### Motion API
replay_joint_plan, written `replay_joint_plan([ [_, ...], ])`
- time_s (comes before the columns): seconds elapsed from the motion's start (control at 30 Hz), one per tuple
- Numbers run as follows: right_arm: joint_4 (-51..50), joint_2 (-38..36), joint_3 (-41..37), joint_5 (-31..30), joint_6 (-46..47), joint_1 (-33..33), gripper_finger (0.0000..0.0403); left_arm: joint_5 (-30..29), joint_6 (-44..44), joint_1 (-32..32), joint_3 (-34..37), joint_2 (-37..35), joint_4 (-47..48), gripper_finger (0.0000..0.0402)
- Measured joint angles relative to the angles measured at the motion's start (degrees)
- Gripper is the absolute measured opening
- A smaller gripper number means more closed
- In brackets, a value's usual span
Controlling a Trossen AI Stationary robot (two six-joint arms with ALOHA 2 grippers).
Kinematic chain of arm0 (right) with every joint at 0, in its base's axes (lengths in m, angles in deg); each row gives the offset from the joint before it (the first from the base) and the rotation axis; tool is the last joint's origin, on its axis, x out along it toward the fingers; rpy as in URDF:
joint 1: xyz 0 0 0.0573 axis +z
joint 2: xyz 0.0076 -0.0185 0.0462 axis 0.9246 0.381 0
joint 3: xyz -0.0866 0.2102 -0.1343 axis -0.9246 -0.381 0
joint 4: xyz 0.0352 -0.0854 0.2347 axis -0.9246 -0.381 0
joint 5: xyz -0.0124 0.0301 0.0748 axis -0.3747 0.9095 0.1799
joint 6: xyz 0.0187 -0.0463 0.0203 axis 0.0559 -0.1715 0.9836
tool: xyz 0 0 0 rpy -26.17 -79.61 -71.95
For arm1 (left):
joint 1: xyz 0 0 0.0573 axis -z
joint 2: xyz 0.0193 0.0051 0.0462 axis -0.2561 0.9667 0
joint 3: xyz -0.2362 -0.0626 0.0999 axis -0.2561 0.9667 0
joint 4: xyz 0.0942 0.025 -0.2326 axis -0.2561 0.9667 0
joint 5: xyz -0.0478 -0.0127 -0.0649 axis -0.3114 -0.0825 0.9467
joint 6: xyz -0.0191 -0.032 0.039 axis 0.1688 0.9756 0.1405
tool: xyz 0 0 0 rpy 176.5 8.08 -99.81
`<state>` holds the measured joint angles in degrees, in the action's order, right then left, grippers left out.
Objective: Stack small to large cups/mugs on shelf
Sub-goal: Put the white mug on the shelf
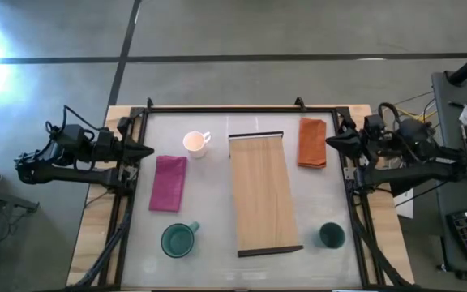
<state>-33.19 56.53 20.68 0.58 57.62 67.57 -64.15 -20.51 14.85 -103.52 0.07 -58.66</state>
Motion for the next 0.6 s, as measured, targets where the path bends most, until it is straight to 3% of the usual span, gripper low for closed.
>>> replay_joint_plan([
  [0.13, 6.32, 2.53, 0.04, -0.11, -4.30, 0.00, 0.0022, 0.00, 0.02, 0.02, 0.00, 0.01, 0.00, 0.0000],
  [0.23, 12.46, 4.30, 0.10, -0.06, -2.52, 0.00, 0.0022, 0.00, 0.02, 0.02, 0.00, 0.02, 0.00, 0.0000],
  [0.43, 20.92, 8.73, 0.15, 4.56, -4.22, 0.02, 0.0022, 0.00, 0.02, 0.01, 0.00, 0.01, 0.02, 0.0000],
  [0.5, 21.10, 9.93, 0.15, 3.59, -4.26, 0.00, 0.0022, 0.00, 0.02, 0.00, 0.00, 0.01, 0.01, 0.0000],
  [0.6, 21.24, 11.71, 0.78, -2.46, -4.57, 0.00, 0.0022, 0.00, 0.02, 0.00, 0.00, 0.02, 0.01, 0.0000],
])
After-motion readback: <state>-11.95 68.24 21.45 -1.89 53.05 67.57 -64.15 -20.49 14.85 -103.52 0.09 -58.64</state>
